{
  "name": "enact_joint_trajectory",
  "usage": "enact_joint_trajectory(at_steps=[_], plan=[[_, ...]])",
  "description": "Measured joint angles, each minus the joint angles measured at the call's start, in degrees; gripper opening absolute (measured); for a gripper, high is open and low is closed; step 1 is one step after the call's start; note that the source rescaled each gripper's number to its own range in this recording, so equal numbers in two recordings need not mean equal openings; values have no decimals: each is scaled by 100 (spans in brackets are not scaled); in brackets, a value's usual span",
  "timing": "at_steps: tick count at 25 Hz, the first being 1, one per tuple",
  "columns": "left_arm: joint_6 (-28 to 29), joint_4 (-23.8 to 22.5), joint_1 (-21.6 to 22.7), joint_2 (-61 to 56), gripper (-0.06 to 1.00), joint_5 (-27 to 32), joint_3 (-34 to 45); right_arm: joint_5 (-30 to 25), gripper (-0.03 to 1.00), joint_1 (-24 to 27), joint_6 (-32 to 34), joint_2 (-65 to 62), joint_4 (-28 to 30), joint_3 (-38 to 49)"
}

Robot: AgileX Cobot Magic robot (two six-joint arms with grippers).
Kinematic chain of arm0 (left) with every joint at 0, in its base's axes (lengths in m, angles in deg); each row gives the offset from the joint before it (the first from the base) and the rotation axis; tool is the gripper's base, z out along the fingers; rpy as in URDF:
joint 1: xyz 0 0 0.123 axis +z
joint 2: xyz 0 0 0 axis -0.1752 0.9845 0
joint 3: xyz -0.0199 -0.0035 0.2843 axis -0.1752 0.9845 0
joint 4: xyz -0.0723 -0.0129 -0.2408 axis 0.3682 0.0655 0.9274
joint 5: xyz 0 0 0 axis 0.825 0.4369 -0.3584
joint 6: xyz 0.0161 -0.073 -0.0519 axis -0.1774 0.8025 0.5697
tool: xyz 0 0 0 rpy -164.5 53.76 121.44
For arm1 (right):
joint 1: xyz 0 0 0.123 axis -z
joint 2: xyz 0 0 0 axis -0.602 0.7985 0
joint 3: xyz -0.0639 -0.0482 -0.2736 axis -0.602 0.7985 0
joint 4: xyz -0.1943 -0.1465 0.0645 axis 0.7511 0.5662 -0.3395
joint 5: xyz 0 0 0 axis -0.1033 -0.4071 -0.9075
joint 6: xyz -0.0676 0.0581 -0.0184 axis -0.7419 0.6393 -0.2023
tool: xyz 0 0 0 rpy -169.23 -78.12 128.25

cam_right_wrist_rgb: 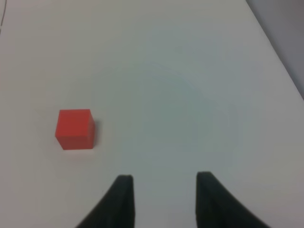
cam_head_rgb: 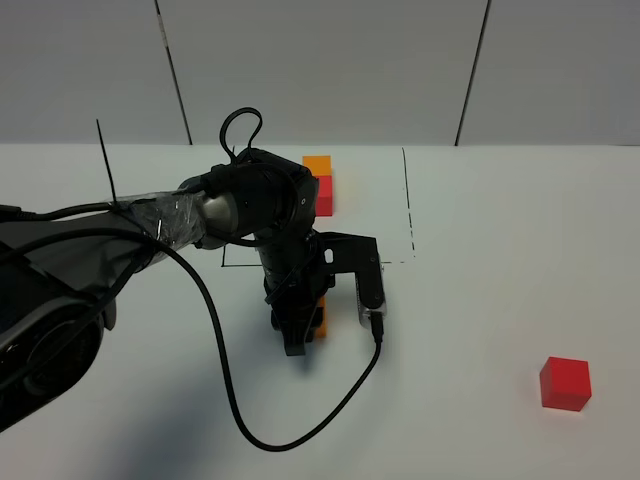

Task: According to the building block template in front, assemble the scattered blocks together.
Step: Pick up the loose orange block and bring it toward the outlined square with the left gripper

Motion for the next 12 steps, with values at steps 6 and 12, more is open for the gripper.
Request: enact_joint_trajectory(at_steps=[6, 12], plan=[[0, 0, 0, 0, 0, 0, 0, 0, 0, 0, 0, 0, 0, 0], [62, -55, 0, 67, 0, 32, -47, 0, 0, 0, 0, 0, 0, 0]])
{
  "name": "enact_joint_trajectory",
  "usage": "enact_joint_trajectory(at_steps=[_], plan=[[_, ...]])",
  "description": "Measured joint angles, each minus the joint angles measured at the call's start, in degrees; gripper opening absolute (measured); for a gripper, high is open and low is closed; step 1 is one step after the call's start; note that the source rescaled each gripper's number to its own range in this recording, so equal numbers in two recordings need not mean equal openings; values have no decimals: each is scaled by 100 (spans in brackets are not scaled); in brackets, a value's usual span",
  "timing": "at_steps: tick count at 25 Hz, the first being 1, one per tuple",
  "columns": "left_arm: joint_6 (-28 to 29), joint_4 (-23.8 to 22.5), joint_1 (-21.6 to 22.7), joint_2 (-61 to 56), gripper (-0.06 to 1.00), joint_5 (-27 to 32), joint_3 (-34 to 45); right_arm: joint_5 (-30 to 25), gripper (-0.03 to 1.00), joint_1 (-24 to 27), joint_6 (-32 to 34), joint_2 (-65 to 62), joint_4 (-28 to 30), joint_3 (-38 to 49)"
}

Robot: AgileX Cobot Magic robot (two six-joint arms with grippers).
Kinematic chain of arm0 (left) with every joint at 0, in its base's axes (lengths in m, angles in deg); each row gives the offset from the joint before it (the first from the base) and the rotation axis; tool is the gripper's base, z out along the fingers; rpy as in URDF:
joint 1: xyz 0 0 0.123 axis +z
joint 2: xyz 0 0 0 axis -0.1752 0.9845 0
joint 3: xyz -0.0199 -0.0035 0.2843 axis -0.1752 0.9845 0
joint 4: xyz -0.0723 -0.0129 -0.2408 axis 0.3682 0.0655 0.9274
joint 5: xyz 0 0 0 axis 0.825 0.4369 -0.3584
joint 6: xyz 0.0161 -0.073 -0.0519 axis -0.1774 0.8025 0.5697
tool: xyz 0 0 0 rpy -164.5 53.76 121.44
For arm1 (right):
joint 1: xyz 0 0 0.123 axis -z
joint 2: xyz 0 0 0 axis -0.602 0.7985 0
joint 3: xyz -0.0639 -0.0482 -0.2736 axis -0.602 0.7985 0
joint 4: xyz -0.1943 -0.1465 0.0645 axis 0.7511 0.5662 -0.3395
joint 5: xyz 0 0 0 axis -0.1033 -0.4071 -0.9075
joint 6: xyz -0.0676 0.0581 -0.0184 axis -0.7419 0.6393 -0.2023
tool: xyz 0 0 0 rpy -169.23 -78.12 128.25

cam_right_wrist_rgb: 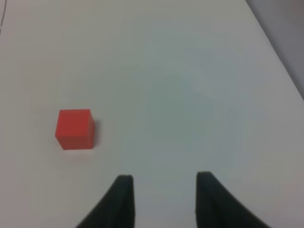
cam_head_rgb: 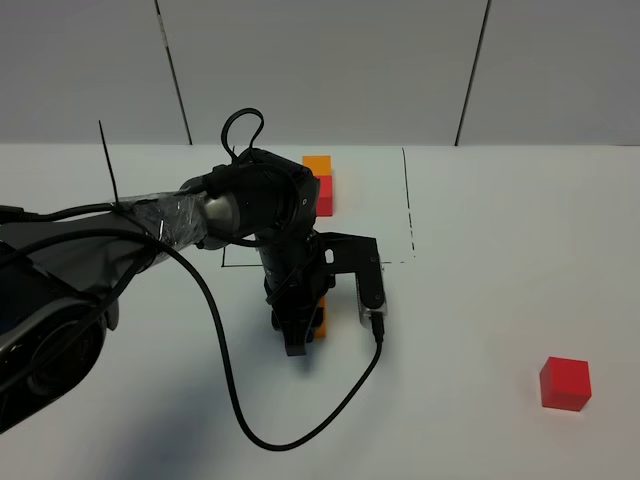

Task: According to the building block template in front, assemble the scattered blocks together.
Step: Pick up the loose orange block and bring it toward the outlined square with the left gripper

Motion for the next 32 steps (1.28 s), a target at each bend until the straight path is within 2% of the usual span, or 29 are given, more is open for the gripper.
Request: enact_joint_trajectory(at_steps=[23, 25, 32], plan=[[-43, -101, -2, 19, 1, -73, -7, 0, 0, 0, 0, 0, 0, 0], [-45, -101, -2, 19, 8, -74, -7, 0, 0, 0, 0, 0, 0, 0], [-61, -192, -2, 19, 71, -203, -43, 0, 0, 0, 0, 0, 0, 0]])
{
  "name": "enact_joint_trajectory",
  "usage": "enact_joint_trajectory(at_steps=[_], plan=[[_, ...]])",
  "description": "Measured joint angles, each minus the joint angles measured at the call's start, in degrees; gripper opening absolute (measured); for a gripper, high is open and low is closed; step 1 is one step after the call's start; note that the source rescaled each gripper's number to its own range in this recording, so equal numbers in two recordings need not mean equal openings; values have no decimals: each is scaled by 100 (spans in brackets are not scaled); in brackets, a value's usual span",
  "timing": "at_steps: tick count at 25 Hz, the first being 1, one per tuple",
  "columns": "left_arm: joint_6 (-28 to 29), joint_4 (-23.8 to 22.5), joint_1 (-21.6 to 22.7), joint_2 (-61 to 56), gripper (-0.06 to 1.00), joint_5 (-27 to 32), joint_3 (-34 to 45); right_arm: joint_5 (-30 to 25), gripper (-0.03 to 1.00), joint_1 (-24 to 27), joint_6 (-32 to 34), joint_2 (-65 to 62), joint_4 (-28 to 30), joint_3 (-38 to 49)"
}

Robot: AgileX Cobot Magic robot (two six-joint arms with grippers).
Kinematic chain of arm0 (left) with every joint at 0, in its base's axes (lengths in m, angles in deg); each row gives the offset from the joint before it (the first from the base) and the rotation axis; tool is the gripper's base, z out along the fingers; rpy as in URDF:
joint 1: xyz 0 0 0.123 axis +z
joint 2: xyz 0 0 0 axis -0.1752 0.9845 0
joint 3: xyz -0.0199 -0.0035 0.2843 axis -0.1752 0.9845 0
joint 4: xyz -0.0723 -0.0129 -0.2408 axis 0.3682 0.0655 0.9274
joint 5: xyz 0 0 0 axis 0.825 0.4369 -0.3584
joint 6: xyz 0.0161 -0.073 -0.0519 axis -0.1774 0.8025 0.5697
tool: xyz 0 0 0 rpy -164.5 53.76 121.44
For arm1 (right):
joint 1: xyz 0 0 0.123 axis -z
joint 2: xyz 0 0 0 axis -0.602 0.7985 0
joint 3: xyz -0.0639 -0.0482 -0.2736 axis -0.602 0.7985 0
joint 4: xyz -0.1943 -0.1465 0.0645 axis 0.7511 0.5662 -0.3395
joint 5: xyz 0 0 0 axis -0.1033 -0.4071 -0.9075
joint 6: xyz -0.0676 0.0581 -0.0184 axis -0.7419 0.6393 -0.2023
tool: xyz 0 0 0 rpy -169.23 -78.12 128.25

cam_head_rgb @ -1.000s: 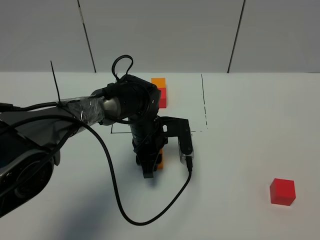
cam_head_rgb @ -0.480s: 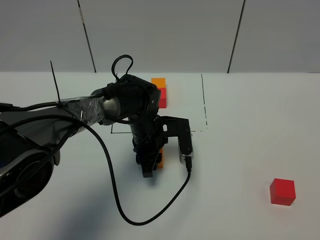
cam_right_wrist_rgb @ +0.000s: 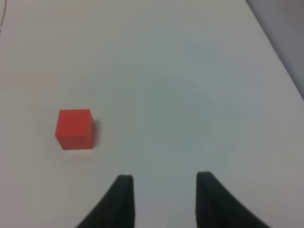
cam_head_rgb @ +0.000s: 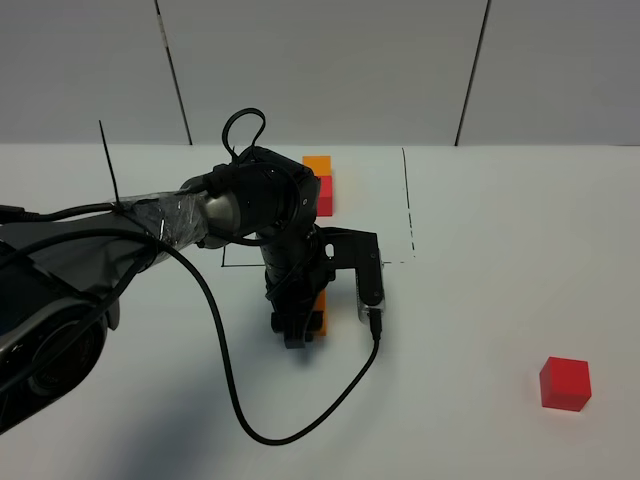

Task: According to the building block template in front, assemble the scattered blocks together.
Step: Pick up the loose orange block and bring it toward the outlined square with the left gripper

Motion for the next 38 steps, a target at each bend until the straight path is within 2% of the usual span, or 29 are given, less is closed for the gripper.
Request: enact_joint_trajectory(at_steps=[3, 7, 21, 28, 31, 34, 38], plan=[[0, -17, 0, 0, 89, 0, 0, 0, 0, 0, 0, 0, 0, 0], [0, -17, 0, 0, 97, 47, -4, 0, 0, 0, 0, 0, 0, 0], [10, 0, 0, -59, 99, 574, 6, 0, 0, 0, 0, 0, 0, 0], [16, 399, 6, -658, 100, 938, 40, 0, 0, 0, 0, 0, 0, 0], [23, 435, 6, -948, 100, 976, 40, 0, 0, 0, 0, 0, 0, 0], [311, 374, 12, -1249, 100, 941, 40, 0, 0, 0, 0, 0, 0, 0], [1210, 325, 307, -1601, 100, 851, 40, 0, 0, 0, 0, 0, 0, 0]])
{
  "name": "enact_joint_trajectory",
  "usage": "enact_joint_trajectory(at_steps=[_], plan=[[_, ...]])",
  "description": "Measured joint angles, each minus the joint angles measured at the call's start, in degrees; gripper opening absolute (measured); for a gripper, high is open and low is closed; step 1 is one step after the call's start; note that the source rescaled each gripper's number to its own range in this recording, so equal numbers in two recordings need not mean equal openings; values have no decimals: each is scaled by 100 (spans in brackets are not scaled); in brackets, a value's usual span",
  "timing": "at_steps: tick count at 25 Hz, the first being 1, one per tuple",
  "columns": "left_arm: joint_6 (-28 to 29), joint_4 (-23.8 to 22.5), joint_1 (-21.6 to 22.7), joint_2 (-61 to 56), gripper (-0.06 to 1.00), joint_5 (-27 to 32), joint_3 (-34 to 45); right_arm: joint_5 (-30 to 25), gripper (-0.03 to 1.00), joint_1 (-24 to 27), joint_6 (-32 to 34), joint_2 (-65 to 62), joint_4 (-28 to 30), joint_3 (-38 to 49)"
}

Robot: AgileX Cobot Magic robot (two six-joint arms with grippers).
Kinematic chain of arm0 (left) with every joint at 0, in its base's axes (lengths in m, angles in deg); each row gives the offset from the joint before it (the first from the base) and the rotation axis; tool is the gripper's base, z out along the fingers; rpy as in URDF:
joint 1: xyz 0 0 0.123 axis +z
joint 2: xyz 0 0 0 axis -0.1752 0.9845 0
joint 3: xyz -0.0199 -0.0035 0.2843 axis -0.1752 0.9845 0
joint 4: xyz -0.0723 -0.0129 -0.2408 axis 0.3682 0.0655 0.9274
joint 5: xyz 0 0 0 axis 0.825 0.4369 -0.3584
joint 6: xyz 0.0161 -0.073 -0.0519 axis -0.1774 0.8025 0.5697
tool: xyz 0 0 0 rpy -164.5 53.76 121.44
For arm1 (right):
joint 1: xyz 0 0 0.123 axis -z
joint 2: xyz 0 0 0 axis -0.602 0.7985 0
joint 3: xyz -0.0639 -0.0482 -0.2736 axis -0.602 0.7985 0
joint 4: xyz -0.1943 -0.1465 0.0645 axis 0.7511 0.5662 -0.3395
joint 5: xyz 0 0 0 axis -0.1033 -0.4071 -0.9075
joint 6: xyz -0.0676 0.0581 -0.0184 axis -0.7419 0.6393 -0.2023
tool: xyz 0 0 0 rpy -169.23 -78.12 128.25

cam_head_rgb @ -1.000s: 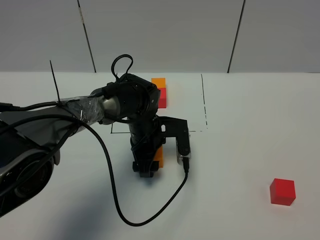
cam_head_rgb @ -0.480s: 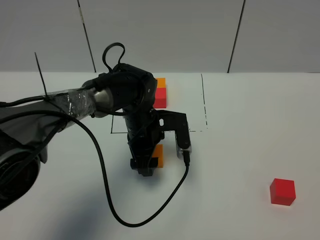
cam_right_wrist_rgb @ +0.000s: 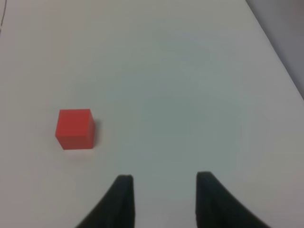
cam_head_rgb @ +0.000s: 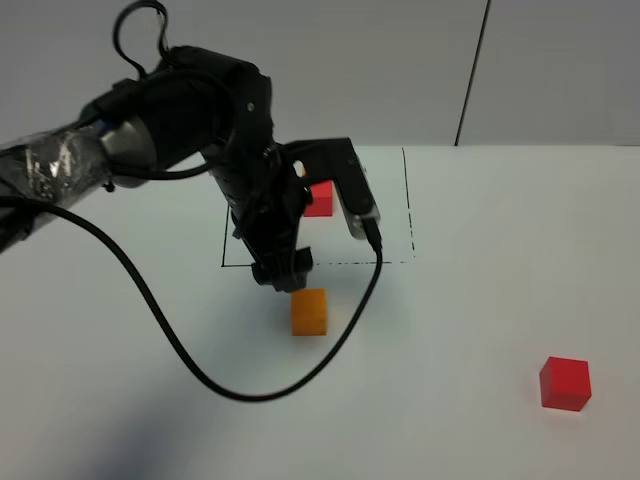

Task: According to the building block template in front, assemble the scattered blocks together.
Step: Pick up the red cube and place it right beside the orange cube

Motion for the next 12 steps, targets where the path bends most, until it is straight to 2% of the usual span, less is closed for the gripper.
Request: enact_joint_trajectory(at_steps=[3, 7, 12], plan=[[816, -11, 470, -171, 100, 167, 4, 0, 0, 0, 0, 0, 0, 0], [1784, -7, 1416, -399, 100, 197, 4, 0, 0, 0, 0, 0, 0, 0], [2728, 349, 2501, -942, 98, -2, 7, 0, 0, 0, 0, 0, 0, 0]])
